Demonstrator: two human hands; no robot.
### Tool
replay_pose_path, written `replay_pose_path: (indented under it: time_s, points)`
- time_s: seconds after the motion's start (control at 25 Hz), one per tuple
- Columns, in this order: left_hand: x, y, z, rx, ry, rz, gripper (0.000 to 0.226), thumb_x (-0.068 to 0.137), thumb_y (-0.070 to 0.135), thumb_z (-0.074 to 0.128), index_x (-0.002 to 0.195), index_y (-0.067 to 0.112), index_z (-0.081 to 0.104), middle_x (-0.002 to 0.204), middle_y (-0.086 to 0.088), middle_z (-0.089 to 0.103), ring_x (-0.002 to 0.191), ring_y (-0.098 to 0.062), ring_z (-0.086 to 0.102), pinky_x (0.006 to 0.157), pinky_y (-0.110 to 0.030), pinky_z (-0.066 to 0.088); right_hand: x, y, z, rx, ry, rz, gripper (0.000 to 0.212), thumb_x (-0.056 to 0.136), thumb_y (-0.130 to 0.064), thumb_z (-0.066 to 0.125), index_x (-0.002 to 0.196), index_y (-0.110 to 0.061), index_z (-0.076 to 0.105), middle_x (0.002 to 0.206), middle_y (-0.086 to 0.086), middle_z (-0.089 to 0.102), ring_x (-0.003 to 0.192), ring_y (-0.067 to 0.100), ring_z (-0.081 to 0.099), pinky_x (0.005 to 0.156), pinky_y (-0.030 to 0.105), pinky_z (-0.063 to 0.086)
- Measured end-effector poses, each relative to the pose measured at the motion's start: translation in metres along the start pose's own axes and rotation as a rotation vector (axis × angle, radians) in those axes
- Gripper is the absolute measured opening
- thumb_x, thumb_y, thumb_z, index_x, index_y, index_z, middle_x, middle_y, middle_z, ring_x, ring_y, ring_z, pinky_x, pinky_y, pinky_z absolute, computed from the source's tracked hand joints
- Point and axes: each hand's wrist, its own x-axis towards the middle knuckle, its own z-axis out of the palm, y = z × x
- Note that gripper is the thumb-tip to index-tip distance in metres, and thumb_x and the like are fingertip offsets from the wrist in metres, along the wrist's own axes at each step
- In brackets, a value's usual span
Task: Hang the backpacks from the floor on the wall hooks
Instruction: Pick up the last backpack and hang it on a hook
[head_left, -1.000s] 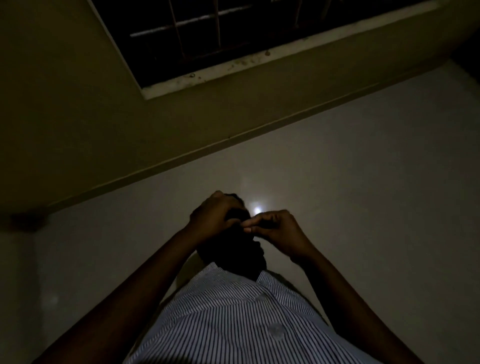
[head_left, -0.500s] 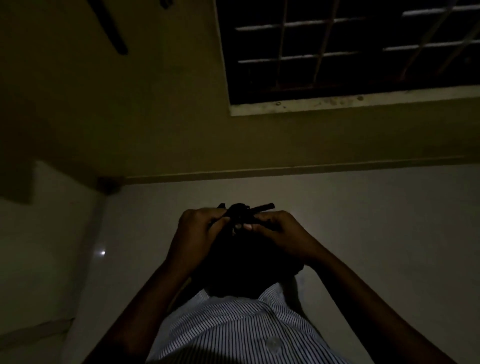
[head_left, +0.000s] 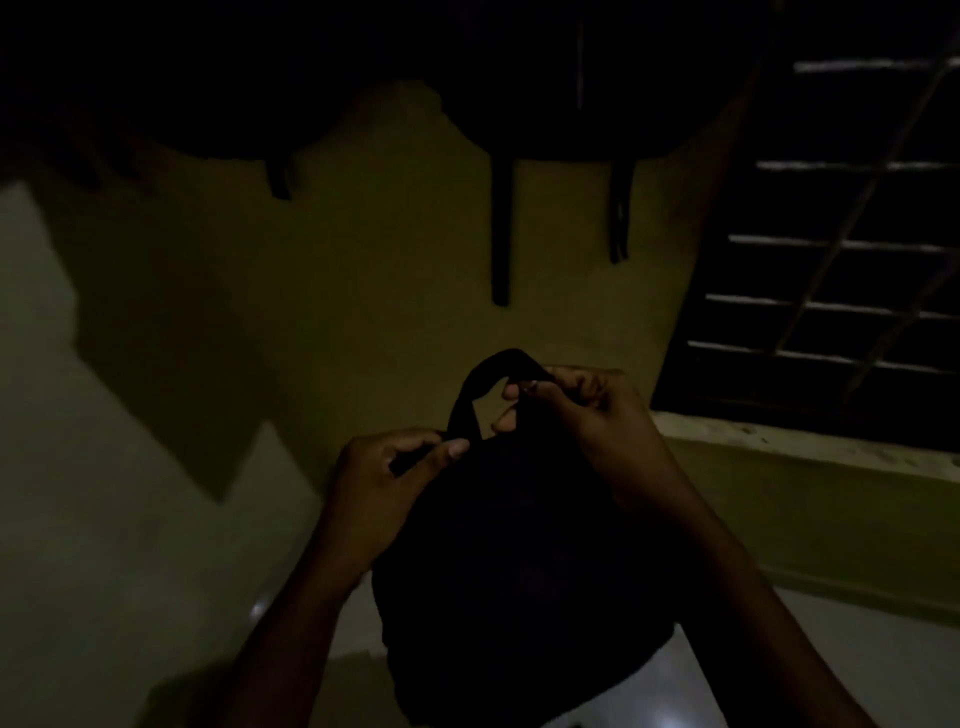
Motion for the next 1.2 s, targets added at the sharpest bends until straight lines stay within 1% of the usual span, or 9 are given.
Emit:
replay_pose_path:
  time_s: [0.16,0.28,0.4,0.52,0.6,0.68,0.92,1.08,1.2]
  points:
    - [0.044,0.009,-0.043,-0.082,0.240,0.180,0.020,0.069,0.032,0.065,0.056,0.046,0.072,0.063,0.025,0.071,0.063,0.010,0.066,0.057,-0.007,0.050,0.061,-0.033,0.041,-0.012,-0.044,-0.113,0.031,0.093,-0.009,0.048,0.071,-0.017,0.068,0.055,-0.004,0.071,0.052,0.004,0.065,0.049,0.014,0.051]
    - [0.090,0.027,-0.069,-0.103,0.370,0.270,0.013,0.065,0.044,0.063,0.058,0.052,0.069,0.064,0.032,0.069,0.066,0.013,0.066,0.057,-0.005,0.050,0.108,-0.061,0.061,-0.065,-0.067,-0.195,0.028,0.094,-0.012,0.047,0.075,-0.016,0.068,0.058,-0.004,0.072,0.055,0.007,0.066,0.054,0.020,0.052]
    - [0.140,0.053,-0.095,-0.124,0.469,0.384,0.007,0.061,0.053,0.062,0.058,0.052,0.069,0.063,0.031,0.069,0.068,0.009,0.067,0.063,-0.016,0.055,0.156,-0.095,0.072,-0.064,-0.091,-0.265,0.028,0.094,-0.015,0.046,0.077,-0.016,0.068,0.062,-0.004,0.073,0.059,0.005,0.067,0.057,0.019,0.054]
    - [0.186,0.082,-0.115,-0.126,0.575,0.469,0.012,0.077,0.034,0.066,0.068,0.038,0.071,0.069,0.016,0.072,0.080,-0.012,0.070,0.075,-0.036,0.058,0.196,-0.129,0.080,-0.137,-0.136,-0.369,0.025,0.094,-0.016,0.047,0.081,-0.020,0.068,0.075,-0.007,0.071,0.067,-0.003,0.066,0.062,0.010,0.053]
    - [0.212,0.109,-0.129,-0.128,0.629,0.536,0.024,0.082,0.020,0.066,0.066,0.037,0.070,0.068,0.017,0.071,0.081,-0.009,0.070,0.073,-0.030,0.058,0.218,-0.154,0.083,-0.189,-0.180,-0.436,0.018,0.091,-0.019,0.052,0.087,-0.027,0.067,0.086,-0.012,0.070,0.074,-0.010,0.066,0.063,0.006,0.052]
    - [0.231,0.138,-0.141,-0.143,0.641,0.614,0.028,0.079,0.021,0.067,0.059,0.041,0.070,0.064,0.024,0.072,0.074,0.002,0.070,0.067,-0.017,0.056,0.237,-0.178,0.083,-0.226,-0.203,-0.524,0.020,0.091,-0.019,0.052,0.092,-0.033,0.066,0.089,-0.017,0.069,0.081,-0.014,0.064,0.065,0.005,0.052]
    - [0.252,0.191,-0.164,-0.191,0.614,0.710,0.020,0.079,0.022,0.067,0.064,0.035,0.074,0.072,0.015,0.076,0.077,-0.002,0.072,0.065,-0.012,0.055,0.262,-0.226,0.085,-0.283,-0.138,-0.731,0.026,0.093,-0.019,0.048,0.088,-0.035,0.068,0.093,-0.016,0.071,0.092,-0.005,0.065,0.078,0.010,0.053]
    - [0.242,0.186,-0.177,-0.204,0.605,0.692,0.023,0.080,0.016,0.067,0.066,0.034,0.072,0.066,0.018,0.074,0.072,0.003,0.071,0.061,-0.009,0.053,0.260,-0.225,0.100,-0.310,-0.171,-0.700,0.027,0.093,-0.020,0.048,0.083,-0.033,0.069,0.092,-0.011,0.072,0.089,0.001,0.067,0.076,0.016,0.056]
    - [0.228,0.174,-0.195,-0.242,0.584,0.655,0.028,0.080,0.015,0.066,0.060,0.033,0.074,0.066,0.016,0.075,0.068,0.001,0.071,0.055,-0.009,0.053,0.258,-0.218,0.121,-0.311,-0.206,-0.641,0.030,0.094,-0.019,0.047,0.079,-0.031,0.070,0.086,-0.011,0.073,0.085,0.001,0.069,0.070,0.013,0.055]
